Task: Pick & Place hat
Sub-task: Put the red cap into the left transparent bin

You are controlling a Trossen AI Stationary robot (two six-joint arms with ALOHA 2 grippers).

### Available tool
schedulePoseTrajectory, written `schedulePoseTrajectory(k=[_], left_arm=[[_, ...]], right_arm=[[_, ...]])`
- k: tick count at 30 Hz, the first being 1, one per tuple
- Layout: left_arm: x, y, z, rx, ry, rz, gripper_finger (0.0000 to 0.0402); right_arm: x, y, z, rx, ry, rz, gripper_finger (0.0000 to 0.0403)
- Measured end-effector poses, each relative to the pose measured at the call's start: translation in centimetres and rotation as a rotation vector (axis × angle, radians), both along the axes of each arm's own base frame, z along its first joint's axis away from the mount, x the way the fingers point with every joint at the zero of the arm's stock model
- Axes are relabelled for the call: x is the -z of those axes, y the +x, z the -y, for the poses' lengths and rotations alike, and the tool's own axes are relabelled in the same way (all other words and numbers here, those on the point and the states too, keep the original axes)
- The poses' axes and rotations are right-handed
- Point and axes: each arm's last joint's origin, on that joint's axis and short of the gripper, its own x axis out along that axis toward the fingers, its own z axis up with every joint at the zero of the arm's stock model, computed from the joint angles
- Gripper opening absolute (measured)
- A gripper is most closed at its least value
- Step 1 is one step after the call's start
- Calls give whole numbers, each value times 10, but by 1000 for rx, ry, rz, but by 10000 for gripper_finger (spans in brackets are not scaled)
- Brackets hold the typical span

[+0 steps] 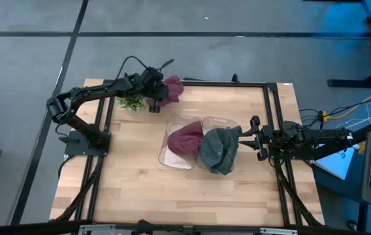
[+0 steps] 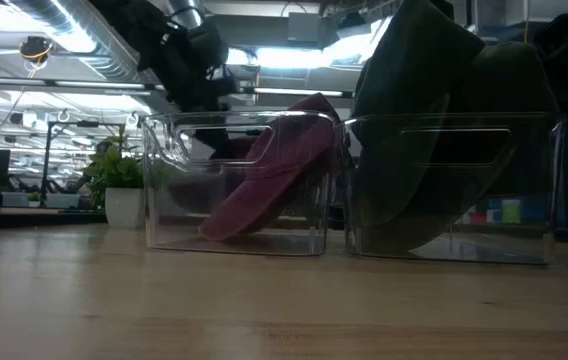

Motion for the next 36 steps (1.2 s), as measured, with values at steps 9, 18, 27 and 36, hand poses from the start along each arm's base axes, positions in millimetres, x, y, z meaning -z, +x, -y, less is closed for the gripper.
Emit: schedulePoseTrajectory(k=[9,18,27,36], left_arm=[[-27,-1,-1,-31,69,181,4],[-47,-1,1,-28,69,345,4],[-72,-4,21,23,121,444,4],[-91,-1,57,137,133,517,3]], right_arm=[[0,0,0,0,0,0,131],[0,0,0,0,0,0,131],[0,0,0,0,0,0,131],[0,0,0,0,0,0,131]])
